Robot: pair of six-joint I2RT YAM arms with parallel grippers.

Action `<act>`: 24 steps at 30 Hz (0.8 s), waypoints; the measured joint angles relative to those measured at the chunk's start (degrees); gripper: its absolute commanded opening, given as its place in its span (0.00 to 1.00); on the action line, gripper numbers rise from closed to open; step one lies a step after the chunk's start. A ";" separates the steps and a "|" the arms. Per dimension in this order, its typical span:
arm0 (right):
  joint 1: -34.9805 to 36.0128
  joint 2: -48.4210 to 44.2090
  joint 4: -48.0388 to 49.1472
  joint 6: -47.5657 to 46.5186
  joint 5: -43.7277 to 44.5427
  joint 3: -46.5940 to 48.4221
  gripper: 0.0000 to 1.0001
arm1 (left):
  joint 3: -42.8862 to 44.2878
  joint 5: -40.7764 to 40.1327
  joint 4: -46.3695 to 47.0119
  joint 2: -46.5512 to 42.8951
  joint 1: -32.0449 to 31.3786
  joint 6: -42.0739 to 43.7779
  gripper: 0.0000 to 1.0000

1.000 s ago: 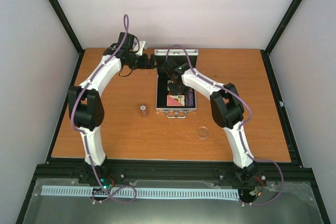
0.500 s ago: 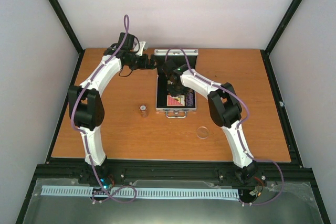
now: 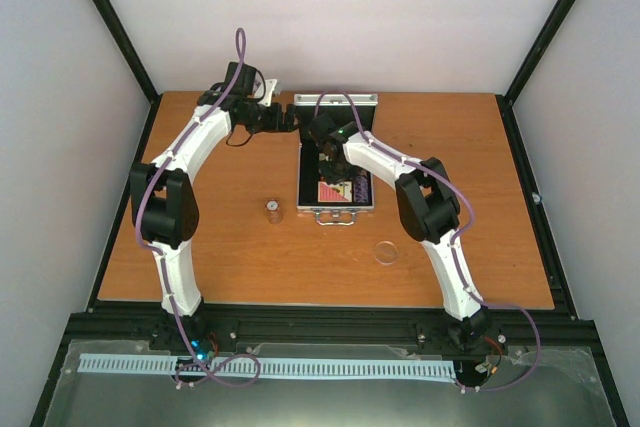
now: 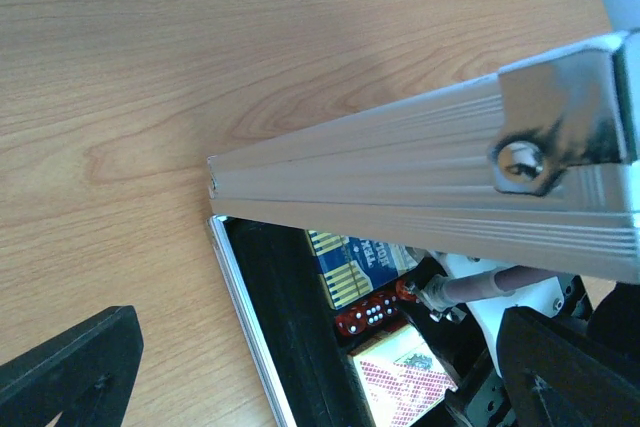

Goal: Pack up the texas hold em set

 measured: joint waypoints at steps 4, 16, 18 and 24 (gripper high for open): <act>0.00 0.00 -0.17 -0.11 0.22 0.02 0.28 | 0.00 0.00 0.00 0.00 0.00 0.00 1.00; 0.00 -0.61 -0.59 -0.33 0.15 0.50 0.31 | 0.00 0.04 0.00 0.00 0.00 -0.02 1.00; 0.00 -0.94 -0.94 -0.39 -0.09 1.05 0.32 | 0.00 0.04 0.00 0.00 0.00 -0.02 1.00; 0.00 -2.69 -1.29 -0.52 -2.25 2.69 0.34 | 0.00 0.04 0.00 0.00 0.00 -0.02 1.00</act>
